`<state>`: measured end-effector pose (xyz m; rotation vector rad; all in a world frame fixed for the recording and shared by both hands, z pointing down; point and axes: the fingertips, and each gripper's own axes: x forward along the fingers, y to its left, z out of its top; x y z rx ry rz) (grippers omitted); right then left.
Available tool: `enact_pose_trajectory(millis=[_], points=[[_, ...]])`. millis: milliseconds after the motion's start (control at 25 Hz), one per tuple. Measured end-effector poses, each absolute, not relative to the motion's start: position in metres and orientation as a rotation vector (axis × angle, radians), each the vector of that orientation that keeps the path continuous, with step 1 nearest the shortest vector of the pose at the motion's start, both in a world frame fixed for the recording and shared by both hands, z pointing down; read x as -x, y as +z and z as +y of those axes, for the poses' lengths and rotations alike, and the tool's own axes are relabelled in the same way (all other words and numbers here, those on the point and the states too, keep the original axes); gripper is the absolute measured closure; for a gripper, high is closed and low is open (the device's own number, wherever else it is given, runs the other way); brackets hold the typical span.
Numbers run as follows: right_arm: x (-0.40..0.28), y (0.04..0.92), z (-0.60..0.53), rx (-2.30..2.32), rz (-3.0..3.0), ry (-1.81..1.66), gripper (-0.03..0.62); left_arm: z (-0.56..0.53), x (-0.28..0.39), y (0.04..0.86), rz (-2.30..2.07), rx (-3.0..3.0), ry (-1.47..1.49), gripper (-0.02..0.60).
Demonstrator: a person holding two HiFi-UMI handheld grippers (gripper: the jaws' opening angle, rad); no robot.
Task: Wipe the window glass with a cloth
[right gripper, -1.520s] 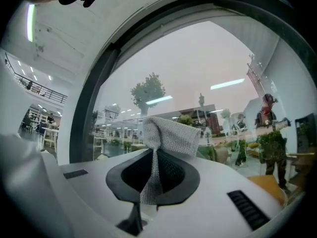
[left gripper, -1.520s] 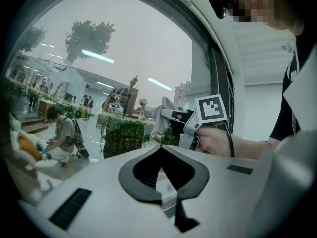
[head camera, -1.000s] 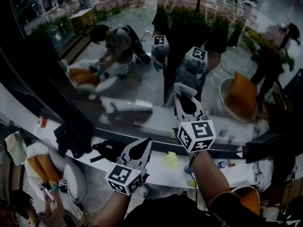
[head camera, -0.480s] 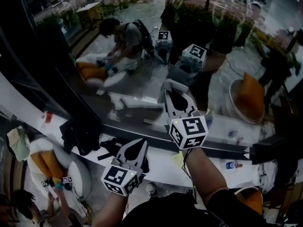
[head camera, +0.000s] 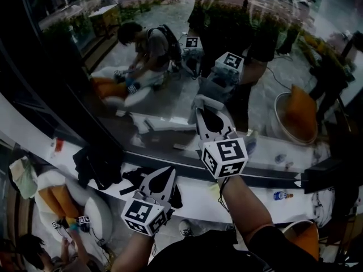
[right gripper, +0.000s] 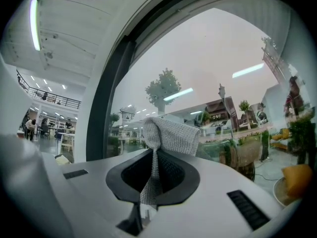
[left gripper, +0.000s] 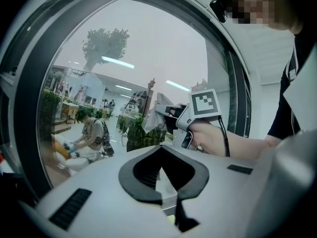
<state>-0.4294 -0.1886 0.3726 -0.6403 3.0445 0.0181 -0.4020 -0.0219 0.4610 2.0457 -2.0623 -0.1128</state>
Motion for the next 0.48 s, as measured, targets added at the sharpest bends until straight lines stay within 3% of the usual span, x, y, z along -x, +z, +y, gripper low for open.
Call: enact_pose_trajectory(millis=[480], points=[[0.430, 0.366, -0.180, 0.627, 3.047, -0.019, 0.553, -0.017, 0.398, 0.451, -2.057, -2.079, -0.110, 0.581]])
